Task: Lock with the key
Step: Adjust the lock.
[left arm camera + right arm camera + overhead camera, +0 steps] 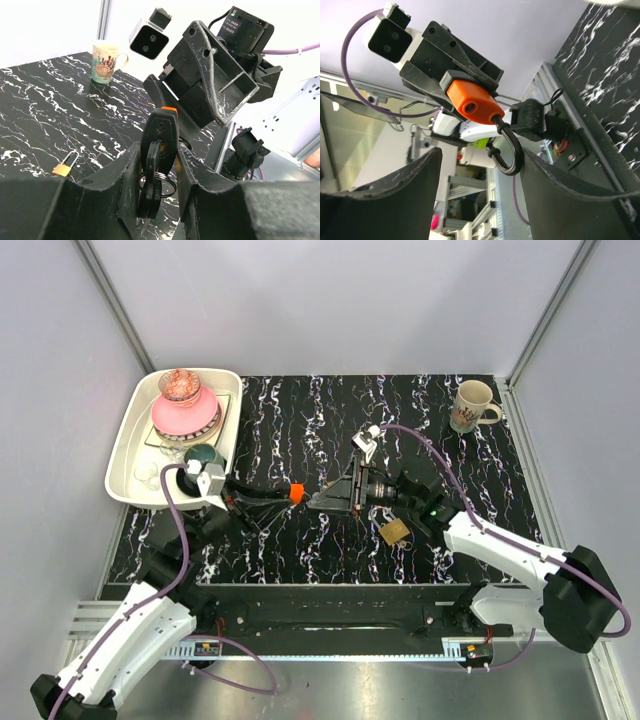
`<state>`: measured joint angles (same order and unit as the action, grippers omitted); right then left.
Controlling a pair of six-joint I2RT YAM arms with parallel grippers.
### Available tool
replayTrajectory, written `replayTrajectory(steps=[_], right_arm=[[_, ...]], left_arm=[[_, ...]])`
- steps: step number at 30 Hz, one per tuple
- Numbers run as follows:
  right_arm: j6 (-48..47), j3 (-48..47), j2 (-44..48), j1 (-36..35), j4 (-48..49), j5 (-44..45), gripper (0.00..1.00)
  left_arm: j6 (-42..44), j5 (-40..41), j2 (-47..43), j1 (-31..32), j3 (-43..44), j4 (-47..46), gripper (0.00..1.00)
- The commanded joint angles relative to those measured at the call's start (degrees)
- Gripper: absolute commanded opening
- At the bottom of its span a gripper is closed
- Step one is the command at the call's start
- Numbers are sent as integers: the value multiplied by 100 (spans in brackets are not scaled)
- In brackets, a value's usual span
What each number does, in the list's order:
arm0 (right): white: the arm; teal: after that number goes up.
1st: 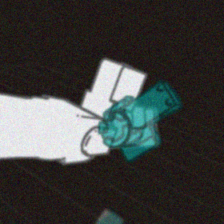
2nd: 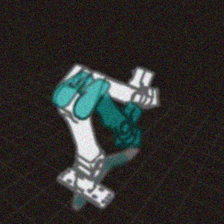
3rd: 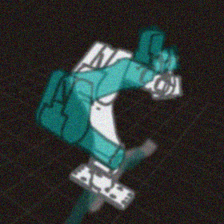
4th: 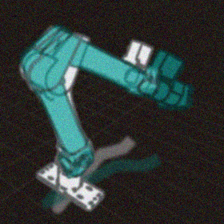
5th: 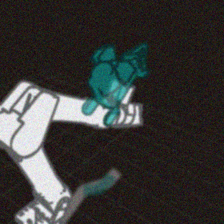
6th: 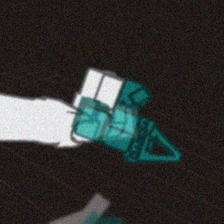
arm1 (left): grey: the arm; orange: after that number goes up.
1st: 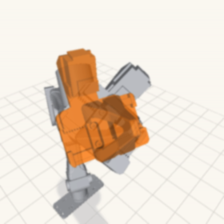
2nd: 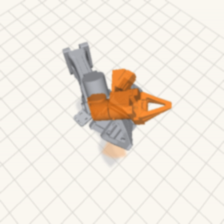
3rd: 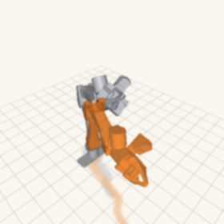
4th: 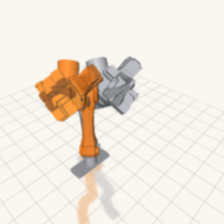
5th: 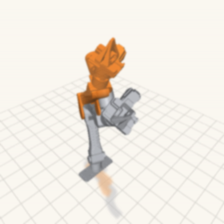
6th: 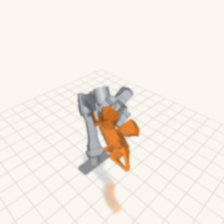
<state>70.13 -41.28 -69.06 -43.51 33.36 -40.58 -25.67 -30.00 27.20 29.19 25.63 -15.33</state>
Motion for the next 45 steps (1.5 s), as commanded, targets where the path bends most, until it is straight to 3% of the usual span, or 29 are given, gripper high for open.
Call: replayTrajectory(steps=[1, 2, 3, 5, 8, 20, 28, 30, 36, 42, 45], right_arm=[[-1147, -565, 471, -44, -722, -47, 69], [-1533, -644, 559, -53, -1666, 223, 70], [-2294, -801, 734, -53, -2136, 443, 71], [-2967, -943, 919, -44, -3242, 1109, 74], [-3794, -1154, 1245, -44, -3993, 1682, 76], [-5228, -1172, 1817, -140, -4171, 2281, 78], [-6537, -1427, 1703, -1816, -4374, 5292, 78], [-6784, -1453, 1589, -2029, -4260, 5533, 78], [-6258, -1488, 1580, -2048, -3627, 4428, 70], [-5757, -1471, 1483, -2048, -2986, 2822, 70], [-5607, -1480, 1316, -2039, -2888, 3010, 70]], left_arm=[[-113, 442, 118, -27, 100, -68, 0], [-131, 521, 136, -27, 187, 3, 0], [-131, 547, 154, -27, 240, 82, 0], [-175, 609, 180, -27, 424, 337, 0], [-193, 688, 233, -27, 671, 697, 0], [-693, 689, 382, -27, 1638, 1427, 0], [-948, 609, 689, -27, 2297, 1779, 0], [-940, 565, 743, -27, 2359, 1779, 0], [-782, 548, 848, -27, 2333, 1744, 0], [-755, 460, 848, -27, 2070, 1412, 0], [-764, 232, 848, -27, 2008, 1157, 0]])
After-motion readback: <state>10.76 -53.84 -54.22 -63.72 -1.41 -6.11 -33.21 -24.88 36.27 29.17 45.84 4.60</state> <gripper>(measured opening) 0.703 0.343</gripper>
